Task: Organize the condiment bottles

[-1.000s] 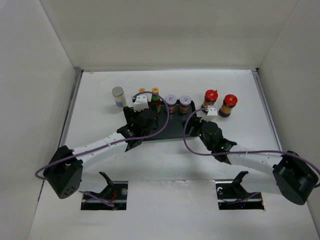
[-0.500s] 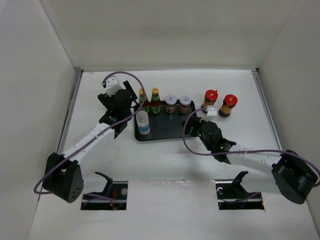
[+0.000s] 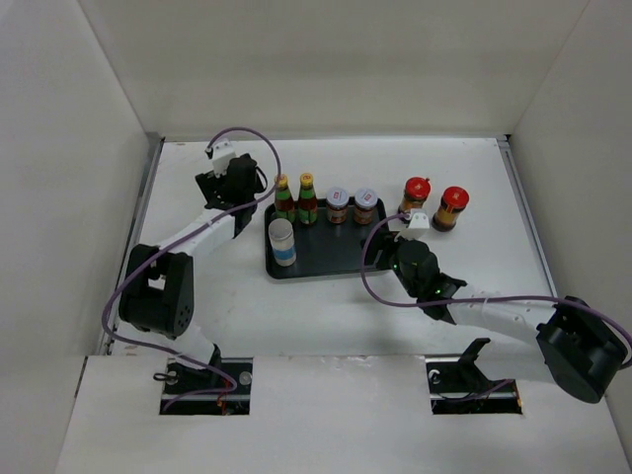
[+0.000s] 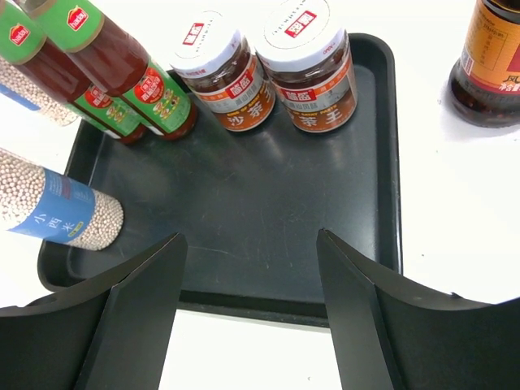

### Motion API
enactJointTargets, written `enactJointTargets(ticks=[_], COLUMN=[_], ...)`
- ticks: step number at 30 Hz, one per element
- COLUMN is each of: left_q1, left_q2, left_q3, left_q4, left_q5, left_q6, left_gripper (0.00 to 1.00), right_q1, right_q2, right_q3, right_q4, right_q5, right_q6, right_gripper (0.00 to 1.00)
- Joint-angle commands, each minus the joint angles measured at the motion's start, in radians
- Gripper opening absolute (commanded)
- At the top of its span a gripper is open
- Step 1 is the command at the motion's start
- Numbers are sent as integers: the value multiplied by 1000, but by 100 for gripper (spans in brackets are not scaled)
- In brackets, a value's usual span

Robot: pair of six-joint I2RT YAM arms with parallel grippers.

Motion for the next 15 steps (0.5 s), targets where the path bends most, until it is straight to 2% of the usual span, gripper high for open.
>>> enactJointTargets(ticks=[1, 7, 11, 15], left_q1=[16, 22, 32, 16], left_q2=[17, 77, 82, -44], left_q3=[63, 106, 104, 2], left_q4=[37, 57, 70, 125], left_q5=[32, 38, 30, -49], left_q6=[-1, 10, 18, 19], left_gripper=[87, 73, 50, 46], right_q1=[15, 15, 15, 17], right_q2=[-4, -17, -14, -25], right_q3=[16, 11, 14, 8], right_q4=[41, 43, 35, 43], right_q5=[19, 19, 19, 16], right_q6=[-15, -15, -15, -10], right_gripper=[72, 72, 72, 72])
